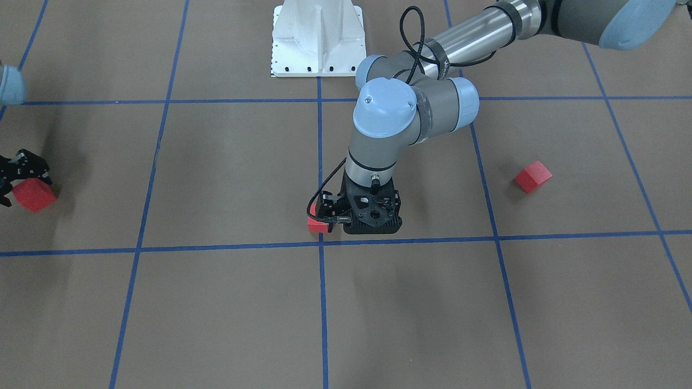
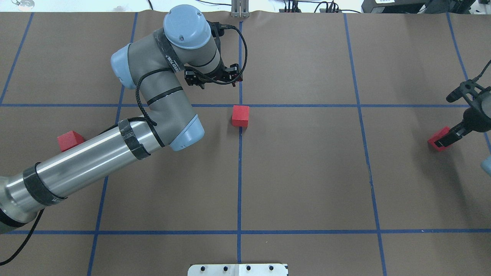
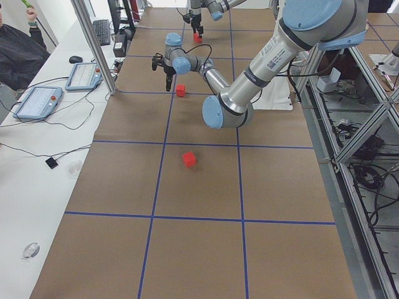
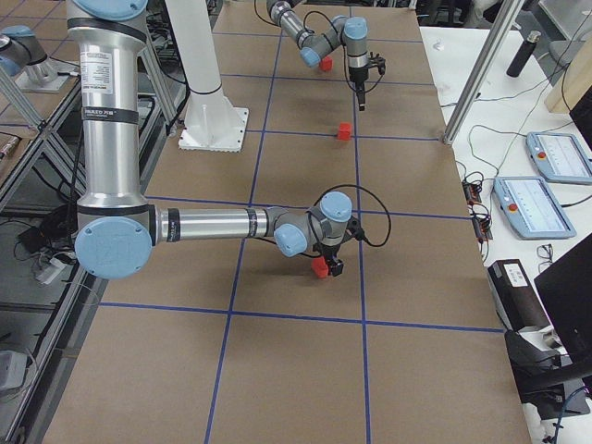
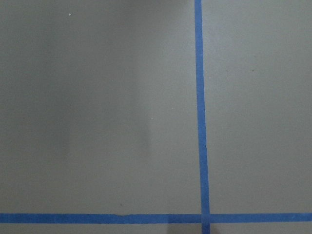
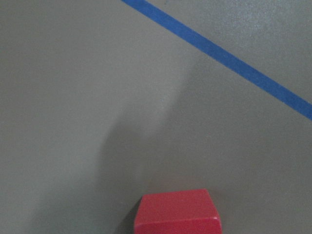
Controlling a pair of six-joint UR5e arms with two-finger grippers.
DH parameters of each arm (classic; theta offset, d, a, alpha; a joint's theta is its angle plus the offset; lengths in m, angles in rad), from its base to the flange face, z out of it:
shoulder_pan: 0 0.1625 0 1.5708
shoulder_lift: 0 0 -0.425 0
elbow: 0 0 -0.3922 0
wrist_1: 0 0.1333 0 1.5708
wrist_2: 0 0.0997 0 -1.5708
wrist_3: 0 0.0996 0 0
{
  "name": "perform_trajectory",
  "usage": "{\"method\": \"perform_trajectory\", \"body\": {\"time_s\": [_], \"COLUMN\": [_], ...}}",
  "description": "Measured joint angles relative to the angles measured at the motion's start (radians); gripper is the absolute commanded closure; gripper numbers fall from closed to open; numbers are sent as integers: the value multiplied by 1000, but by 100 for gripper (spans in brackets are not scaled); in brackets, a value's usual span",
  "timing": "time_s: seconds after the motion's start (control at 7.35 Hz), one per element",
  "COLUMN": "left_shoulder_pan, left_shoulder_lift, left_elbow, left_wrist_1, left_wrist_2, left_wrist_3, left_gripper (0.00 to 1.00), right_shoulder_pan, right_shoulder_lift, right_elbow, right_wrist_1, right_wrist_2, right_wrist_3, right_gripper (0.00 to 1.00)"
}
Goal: Form red blocks into L shape at center
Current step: 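Lower the right gripper onto the red cube and grasp it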
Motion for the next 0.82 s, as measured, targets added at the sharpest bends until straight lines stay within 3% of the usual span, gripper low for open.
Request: {"method": "perform_trajectory", "body": {"time_s": [0.41,0.82], "left_shoulder_pan": [-2,-1], "left_shoulder_lift": [4,6], "left_elbow": [0,1], "left_wrist_1": [0,-1], "left_wrist_2": [0,0], "left_wrist_3": [2,2], "left_gripper": [0,0], "right_shoulder_pan": [1,2], "right_shoulder_lift": [-10,-70], "right_elbow": [4,-3], "right_wrist_1": [21,202], "right_wrist_2": [2,-12], "right_wrist_3": [4,57], "right_gripper": [26,26]}}
